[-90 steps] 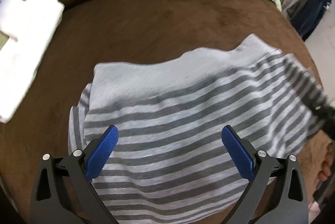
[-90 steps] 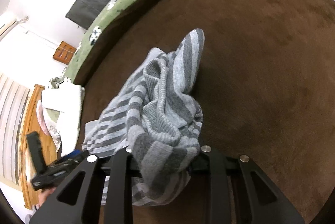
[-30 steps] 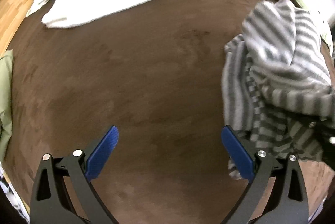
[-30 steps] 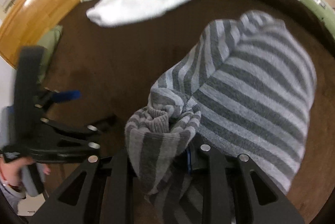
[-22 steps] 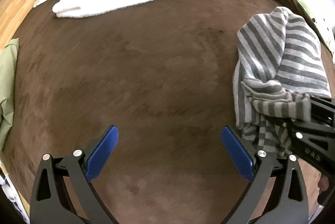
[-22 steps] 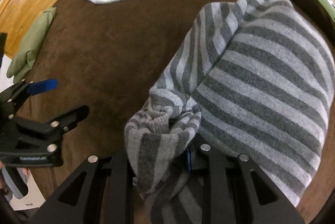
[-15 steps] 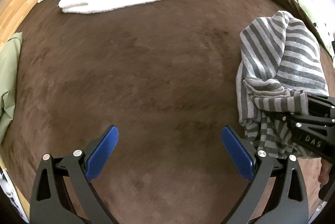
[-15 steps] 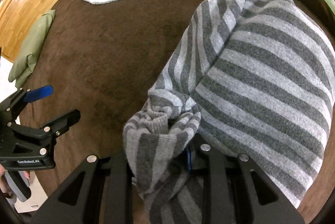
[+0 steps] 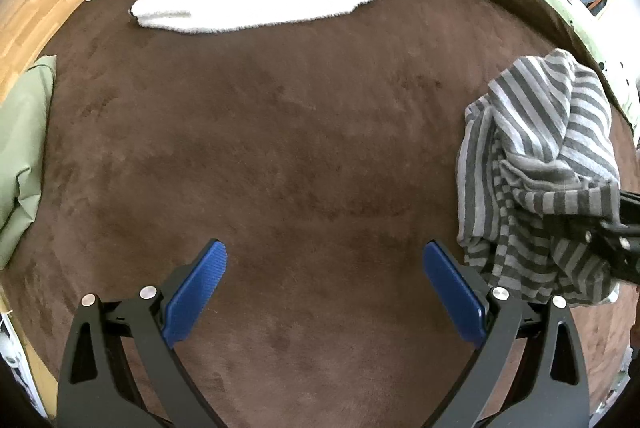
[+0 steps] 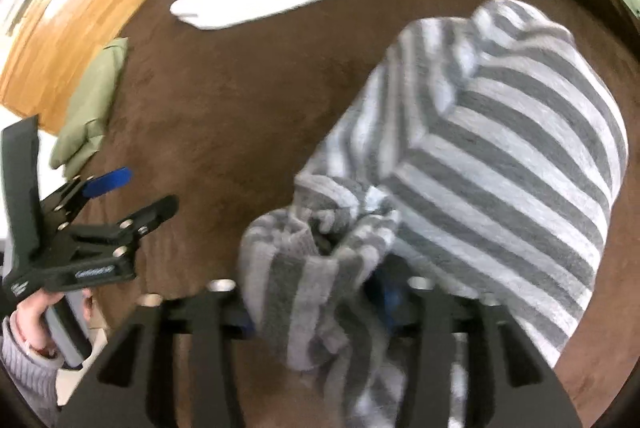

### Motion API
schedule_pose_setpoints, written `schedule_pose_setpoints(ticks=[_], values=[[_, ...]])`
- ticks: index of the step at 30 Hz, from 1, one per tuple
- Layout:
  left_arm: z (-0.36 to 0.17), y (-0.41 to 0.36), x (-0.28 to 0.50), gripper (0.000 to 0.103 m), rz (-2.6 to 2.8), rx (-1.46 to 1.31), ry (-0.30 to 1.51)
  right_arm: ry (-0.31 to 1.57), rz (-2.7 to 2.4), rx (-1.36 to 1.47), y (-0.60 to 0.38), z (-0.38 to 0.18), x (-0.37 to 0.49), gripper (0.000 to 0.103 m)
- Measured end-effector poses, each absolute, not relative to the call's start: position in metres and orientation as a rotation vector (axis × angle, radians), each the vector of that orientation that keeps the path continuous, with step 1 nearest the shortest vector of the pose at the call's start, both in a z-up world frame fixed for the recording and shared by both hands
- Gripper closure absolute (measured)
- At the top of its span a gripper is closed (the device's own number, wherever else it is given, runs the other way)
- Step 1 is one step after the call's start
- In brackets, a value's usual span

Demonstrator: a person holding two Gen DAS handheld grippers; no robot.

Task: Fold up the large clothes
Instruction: 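Lift the hoodie with the right gripper and carry it across the bed, then close the left gripper on the hoodie while the right gripper keeps holding it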

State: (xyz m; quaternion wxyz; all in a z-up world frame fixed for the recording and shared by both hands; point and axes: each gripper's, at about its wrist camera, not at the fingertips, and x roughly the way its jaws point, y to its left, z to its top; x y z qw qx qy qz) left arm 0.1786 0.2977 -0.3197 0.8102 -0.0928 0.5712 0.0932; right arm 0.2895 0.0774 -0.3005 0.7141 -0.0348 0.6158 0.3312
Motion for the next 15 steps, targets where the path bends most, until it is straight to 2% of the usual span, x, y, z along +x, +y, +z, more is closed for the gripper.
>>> schedule_pose_setpoints(ticks=[8, 15], values=[[-0.304, 0.3, 0.186, 0.007, 0.202, -0.197, 1.197, 1.298, 0.768, -0.062, 0.069, -0.271, 0.272, 0.009], [-0.291, 0.289, 0.191, 0.007, 0.171, -0.194, 1.179, 1.165, 0.68, -0.12, 0.015, -0.22, 0.276, 0.033]])
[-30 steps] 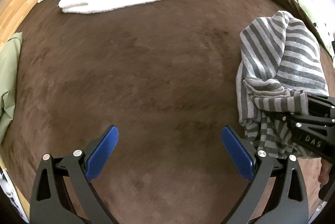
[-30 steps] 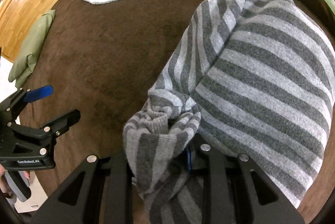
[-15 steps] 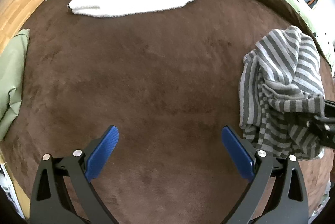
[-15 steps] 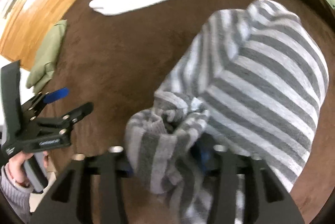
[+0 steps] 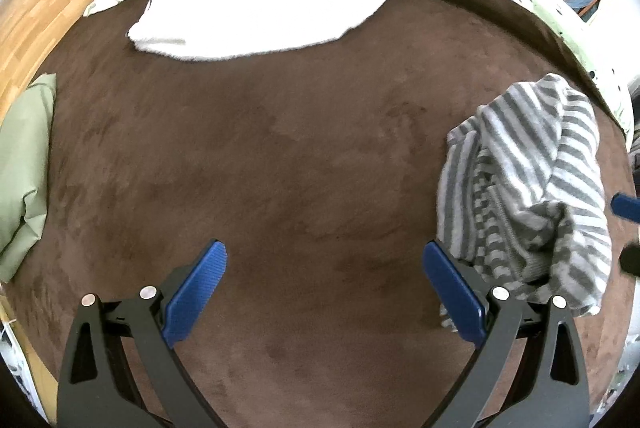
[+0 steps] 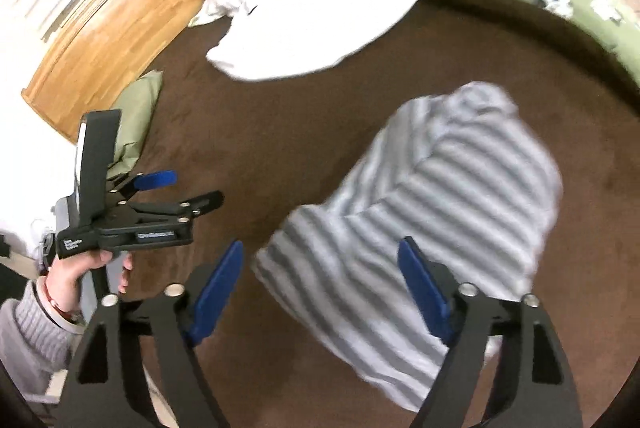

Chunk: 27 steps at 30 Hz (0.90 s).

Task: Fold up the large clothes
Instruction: 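Close the left gripper on the hoodie while the right gripper keeps holding it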

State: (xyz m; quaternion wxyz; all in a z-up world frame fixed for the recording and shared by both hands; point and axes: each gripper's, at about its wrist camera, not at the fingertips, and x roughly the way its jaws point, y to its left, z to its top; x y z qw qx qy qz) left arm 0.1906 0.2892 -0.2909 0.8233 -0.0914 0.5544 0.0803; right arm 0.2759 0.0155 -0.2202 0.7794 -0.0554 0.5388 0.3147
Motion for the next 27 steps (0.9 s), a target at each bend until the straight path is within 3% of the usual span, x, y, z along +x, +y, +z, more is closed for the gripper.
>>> schedule_pose_setpoints(ticks=[6, 13, 21, 27], values=[[-0.267, 0.259, 0.202, 0.007, 0.092, -0.203, 1.158, 1.142, 0.593, -0.096, -0.026, -0.212, 0.296, 0.035], [-0.256, 0.204, 0.229, 0.007, -0.073, -0.217, 1.166, 1.142, 0.529, 0.02, -0.075, -0.224, 0.311, 0.022], [-0.306, 0.176, 0.254, 0.007, -0.14, -0.337, 1.249, 1.17, 0.497, 0.144, -0.112, -0.262, 0.325, 0.014], [-0.351, 0.187, 0.247, 0.006, -0.143, -0.459, 1.282, 1.215, 0.512, 0.263, -0.133, -0.301, 0.337, 0.013]])
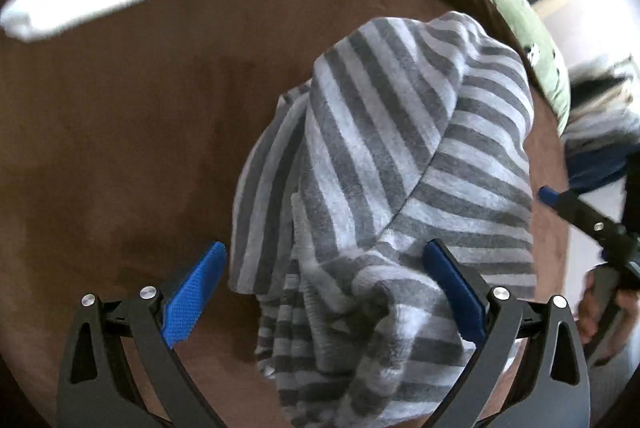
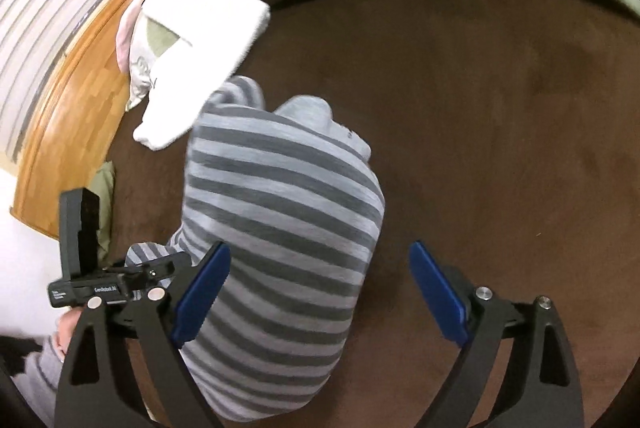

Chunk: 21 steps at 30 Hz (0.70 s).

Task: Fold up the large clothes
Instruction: 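Close the left gripper on the hoodie while the right gripper keeps holding it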

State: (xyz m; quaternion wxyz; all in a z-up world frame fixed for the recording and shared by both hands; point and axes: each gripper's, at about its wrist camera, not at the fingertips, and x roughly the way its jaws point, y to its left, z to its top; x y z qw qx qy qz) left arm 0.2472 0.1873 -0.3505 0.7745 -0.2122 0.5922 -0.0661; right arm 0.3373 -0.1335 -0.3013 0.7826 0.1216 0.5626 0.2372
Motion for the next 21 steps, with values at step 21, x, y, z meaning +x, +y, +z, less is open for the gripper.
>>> schedule_pose_setpoints(ticks=[21], values=[[-0.42, 0.23, 0.25, 0.005, -0.337, -0.726, 1.3, 1.347, 0.764, 0.686, -0.142, -0.384, 0.363, 0.006]])
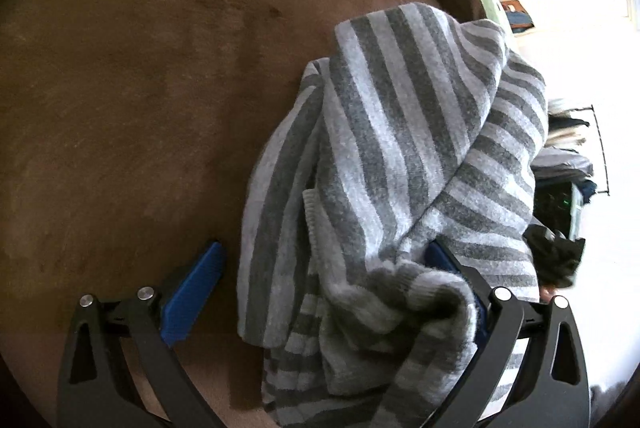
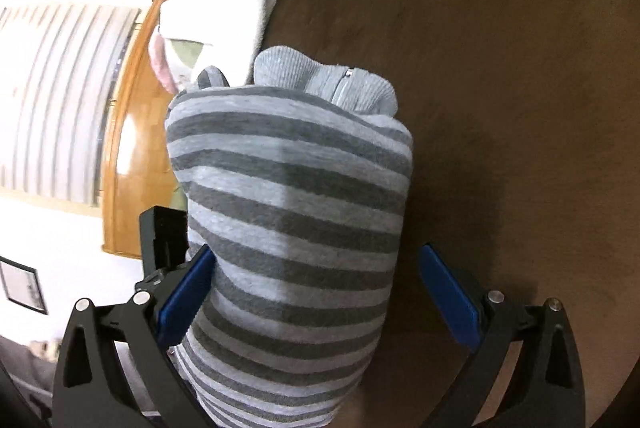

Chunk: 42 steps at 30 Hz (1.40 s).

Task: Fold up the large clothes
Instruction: 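Close the left gripper on the hoodie while the right gripper keeps holding it, then carry the hoodie with both grippers toward the green cloth beside the phone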

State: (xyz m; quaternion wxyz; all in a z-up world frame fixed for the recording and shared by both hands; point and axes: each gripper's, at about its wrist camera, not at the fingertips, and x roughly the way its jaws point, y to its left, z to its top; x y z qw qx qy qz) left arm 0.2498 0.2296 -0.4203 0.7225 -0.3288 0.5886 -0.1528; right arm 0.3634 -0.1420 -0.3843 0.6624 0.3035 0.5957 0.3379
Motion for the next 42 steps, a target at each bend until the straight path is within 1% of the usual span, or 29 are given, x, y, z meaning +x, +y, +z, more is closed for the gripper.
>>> schedule_pose_setpoints(ticks=[7, 13, 22, 27, 33, 35, 36, 37, 38, 39, 40, 41, 42], values=[[-0.414, 0.218, 0.266, 0.006, -0.421, -0.672, 1.3, 1.349, 0.821, 0.745, -0.145, -0.39, 0.366, 0.006], [-0.425, 0.214, 0.272, 0.006, -0.495, -0.763, 1.296, 1.331, 0.849, 0.751, -0.145, -0.388, 0.369, 0.006], [-0.432, 0.198, 0.302, 0.006, -0.58, -0.79, 1.329, 1.329, 0.871, 0.778, -0.14, -0.393, 0.376, 0.005], [-0.438, 0.195, 0.318, 0.005, -0.627, -0.776, 1.354, 1.363, 0.883, 0.782, -0.135, -0.41, 0.383, 0.004], [-0.435, 0.19, 0.32, 0.005, -0.633, -0.785, 1.363, 1.408, 0.845, 0.719, -0.115, -0.409, 0.389, 0.005], [-0.433, 0.186, 0.322, 0.006, -0.608, -0.776, 1.368, 1.413, 0.813, 0.688, -0.109, -0.405, 0.389, 0.006], [-0.432, 0.184, 0.322, 0.006, -0.601, -0.774, 1.367, 1.409, 0.791, 0.675, -0.108, -0.401, 0.388, 0.011], [-0.431, 0.183, 0.322, 0.006, -0.592, -0.769, 1.362, 1.402, 0.771, 0.673, -0.108, -0.399, 0.386, 0.017], [-0.43, 0.182, 0.321, 0.009, -0.581, -0.769, 1.356, 1.391, 0.741, 0.684, -0.11, -0.397, 0.382, 0.021], [-0.429, 0.182, 0.32, 0.012, -0.574, -0.777, 1.354, 1.384, 0.717, 0.694, -0.112, -0.395, 0.379, 0.028], [-0.428, 0.183, 0.319, 0.024, -0.57, -0.802, 1.347, 1.377, 0.7, 0.696, -0.114, -0.395, 0.375, 0.031], [-0.427, 0.183, 0.318, 0.039, -0.581, -0.843, 1.334, 1.365, 0.684, 0.703, -0.116, -0.393, 0.372, 0.033], [-0.424, 0.182, 0.316, 0.042, -0.578, -0.858, 1.319, 1.355, 0.672, 0.706, -0.117, -0.393, 0.37, 0.035]])
